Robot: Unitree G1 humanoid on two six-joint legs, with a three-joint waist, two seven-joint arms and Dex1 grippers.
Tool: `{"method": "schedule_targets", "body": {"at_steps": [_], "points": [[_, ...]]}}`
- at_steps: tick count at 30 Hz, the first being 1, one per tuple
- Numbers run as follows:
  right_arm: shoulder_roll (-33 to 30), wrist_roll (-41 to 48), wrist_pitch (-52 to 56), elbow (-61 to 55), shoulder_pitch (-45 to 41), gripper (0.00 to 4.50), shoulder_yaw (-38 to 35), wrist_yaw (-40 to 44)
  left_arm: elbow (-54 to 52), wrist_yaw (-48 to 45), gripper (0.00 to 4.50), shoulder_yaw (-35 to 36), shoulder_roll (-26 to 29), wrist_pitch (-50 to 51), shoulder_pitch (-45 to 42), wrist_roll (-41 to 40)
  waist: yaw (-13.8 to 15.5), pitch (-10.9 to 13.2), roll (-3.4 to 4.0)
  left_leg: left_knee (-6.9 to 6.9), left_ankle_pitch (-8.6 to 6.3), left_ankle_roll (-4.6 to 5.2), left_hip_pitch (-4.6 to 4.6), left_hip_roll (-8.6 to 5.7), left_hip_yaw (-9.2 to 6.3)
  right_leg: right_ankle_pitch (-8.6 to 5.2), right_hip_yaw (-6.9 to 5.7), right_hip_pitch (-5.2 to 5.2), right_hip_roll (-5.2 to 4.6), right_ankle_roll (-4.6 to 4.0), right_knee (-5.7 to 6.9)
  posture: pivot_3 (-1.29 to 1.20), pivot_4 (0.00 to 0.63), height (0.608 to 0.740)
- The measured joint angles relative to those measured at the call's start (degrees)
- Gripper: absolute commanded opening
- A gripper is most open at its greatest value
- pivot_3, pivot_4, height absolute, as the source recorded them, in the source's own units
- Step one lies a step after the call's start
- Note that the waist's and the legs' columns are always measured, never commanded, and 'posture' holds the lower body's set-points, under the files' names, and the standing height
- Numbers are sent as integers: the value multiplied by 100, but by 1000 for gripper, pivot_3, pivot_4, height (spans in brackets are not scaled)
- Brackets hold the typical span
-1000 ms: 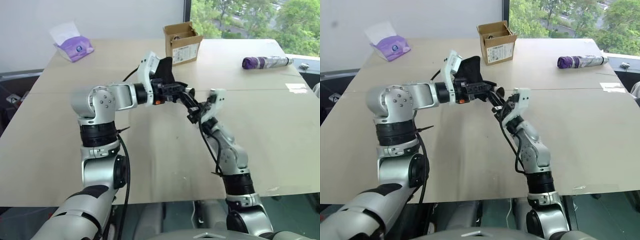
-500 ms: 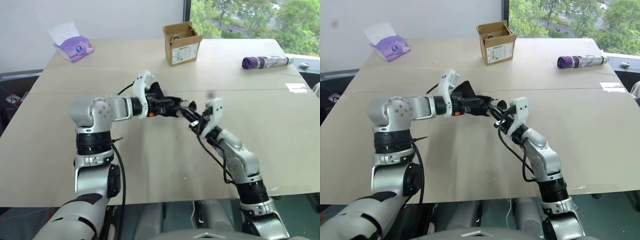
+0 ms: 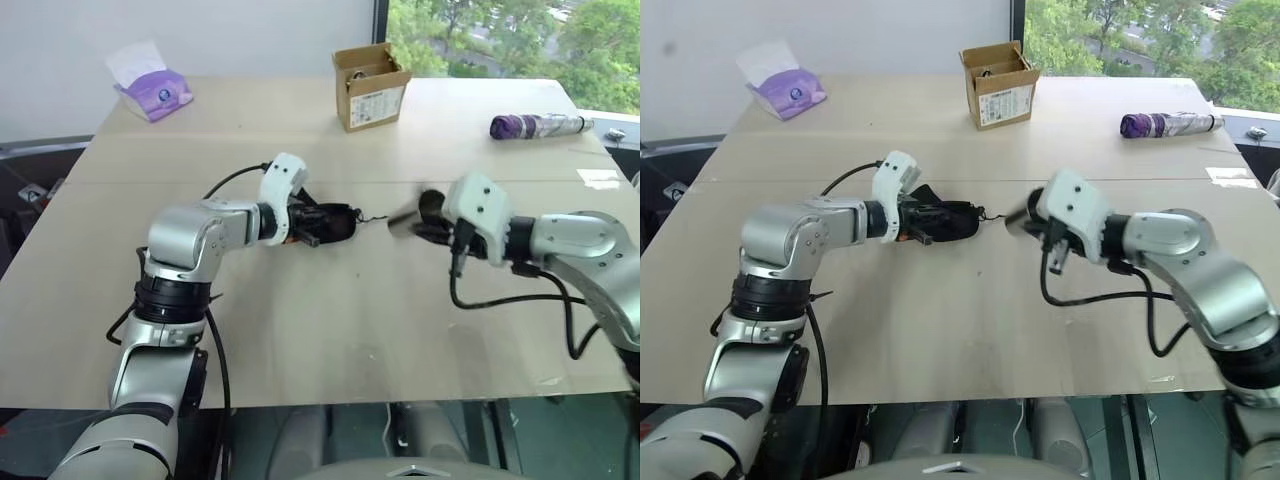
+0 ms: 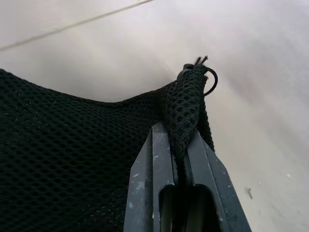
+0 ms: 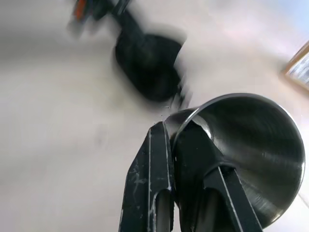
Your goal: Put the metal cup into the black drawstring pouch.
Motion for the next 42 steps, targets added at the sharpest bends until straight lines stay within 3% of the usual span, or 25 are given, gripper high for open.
{"method": "schedule_targets", "body": {"at_steps": [4,10,11,13,21,24,27,30,35,40,42], "points": [[-649,-404,-110,162,-53,33,480,584,-379,-48,0,-264,68,-220,116,101,-18,1,1,1,0,0,1,1,5,0,5,-1,-1,1,1,0,150,740],[-728,-871,-324,331,-60,33,952,958,-671,-20,0,-370,70,-339,220,185,-16,0,-1,8,0,0,4,1,3,0,3,1,0,1,9,0,150,740],[-727,-913,-349,331,-62,689,962,983,-701,-17,0,-370,66,-339,220,184,-12,-1,-2,10,0,0,3,1,2,0,3,2,0,2,9,0,150,740],[-705,-1095,-369,396,-30,1243,1104,1008,-781,12,0,-369,50,-336,231,182,-7,-1,-3,15,0,0,2,1,2,0,2,3,0,2,9,0,150,740],[-483,-1265,40,444,3,1243,1167,875,-798,25,0,-367,51,-337,301,184,-1,0,-2,16,0,0,0,0,0,0,0,2,0,2,11,0,150,740],[-300,-1251,250,410,-68,20,1148,821,-798,34,0,-364,23,-337,302,180,-2,0,-2,16,0,0,1,0,-1,0,0,2,0,2,12,0,150,740],[-155,-1194,404,349,-79,20,1025,733,-793,52,0,-285,-74,-326,303,151,-1,0,-2,16,0,0,0,0,-1,0,-1,2,0,2,12,0,150,740],[322,-932,730,268,-87,20,502,471,-726,81,0,-116,-154,-288,298,79,-8,0,-2,16,0,0,1,0,-1,1,0,2,0,2,15,0,150,740],[2719,-57,1153,185,-63,20,-815,-690,-651,156,0,112,-305,-45,249,-68,-24,-2,-6,15,1,-2,2,5,-8,1,-4,1,6,0,23,0,150,740],[4056,141,763,236,481,20,-932,-1547,-554,344,0,388,-642,254,97,-198,48,-1,-5,20,1,-2,-3,-6,-8,1,-4,1,-4,1,17,0,150,740],[4214,84,416,409,617,20,-822,-1702,-504,415,0,488,-798,355,-38,-298,53,-1,-5,22,2,-2,-2,-6,-5,2,-3,1,-4,2,20,0,150,740]]}}
